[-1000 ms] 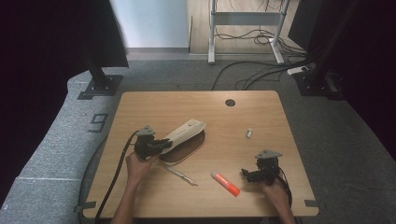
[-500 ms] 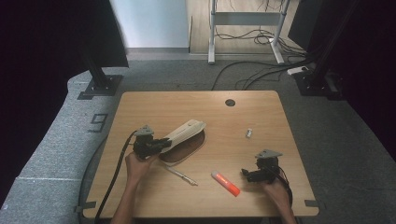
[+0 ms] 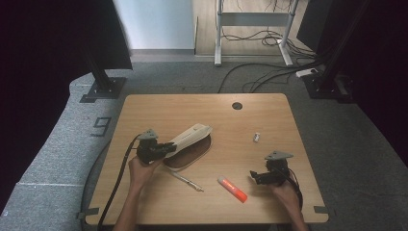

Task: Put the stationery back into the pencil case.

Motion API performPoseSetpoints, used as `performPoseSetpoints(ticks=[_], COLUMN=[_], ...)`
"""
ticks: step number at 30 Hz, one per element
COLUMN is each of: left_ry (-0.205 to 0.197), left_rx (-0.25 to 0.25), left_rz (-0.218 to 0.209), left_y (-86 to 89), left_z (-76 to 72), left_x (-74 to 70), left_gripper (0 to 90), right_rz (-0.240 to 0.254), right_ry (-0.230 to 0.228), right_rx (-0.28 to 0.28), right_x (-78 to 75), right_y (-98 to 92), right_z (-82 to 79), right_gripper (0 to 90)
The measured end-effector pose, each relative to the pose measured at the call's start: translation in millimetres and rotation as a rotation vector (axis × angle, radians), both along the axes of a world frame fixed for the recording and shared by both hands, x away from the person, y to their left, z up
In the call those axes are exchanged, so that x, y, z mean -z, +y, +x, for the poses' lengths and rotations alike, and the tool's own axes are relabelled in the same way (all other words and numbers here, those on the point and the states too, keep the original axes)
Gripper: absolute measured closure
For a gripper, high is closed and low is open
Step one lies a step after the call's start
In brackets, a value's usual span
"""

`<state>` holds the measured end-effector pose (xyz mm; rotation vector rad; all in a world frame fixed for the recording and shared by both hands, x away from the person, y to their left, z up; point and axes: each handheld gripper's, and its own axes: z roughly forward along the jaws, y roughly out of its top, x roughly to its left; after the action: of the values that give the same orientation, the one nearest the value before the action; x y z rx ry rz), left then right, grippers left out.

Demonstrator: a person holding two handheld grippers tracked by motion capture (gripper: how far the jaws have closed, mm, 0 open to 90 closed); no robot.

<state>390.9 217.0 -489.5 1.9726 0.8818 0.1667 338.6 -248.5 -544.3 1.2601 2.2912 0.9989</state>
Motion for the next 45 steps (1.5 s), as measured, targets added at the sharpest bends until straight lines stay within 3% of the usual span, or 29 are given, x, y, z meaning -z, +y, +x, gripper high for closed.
performPoseSetpoints(ticks=[7,15,26,37,45], left_ry=[0.004,0.004,-0.001,0.000,-0.003], left_rx=[0.005,0.008,0.010,0.015,0.019], left_rz=[0.002,0.004,0.004,0.001,0.004], left_y=[0.0,0.8,1.8,2.5,2.7], left_z=[-0.6,-0.6,-0.5,-0.2,-0.3], left_x=[-0.8,-1.3,-1.7,-1.6,-1.8], left_gripper=[77.7,77.5,77.5,77.3,77.2], right_rz=[0.034,0.024,0.018,0.041,0.017], right_ry=[-0.007,-0.019,-0.020,-0.001,0.008], right_rx=[-0.007,-0.008,0.068,0.113,0.118], right_x=[-11.0,-19.2,-23.4,-24.4,-19.8], right_y=[-1.7,3.5,3.5,-3.2,1.9], right_z=[12.4,28.1,61.5,92.3,108.7], right_gripper=[7.3,12.7,14.2,28.3,40.4])
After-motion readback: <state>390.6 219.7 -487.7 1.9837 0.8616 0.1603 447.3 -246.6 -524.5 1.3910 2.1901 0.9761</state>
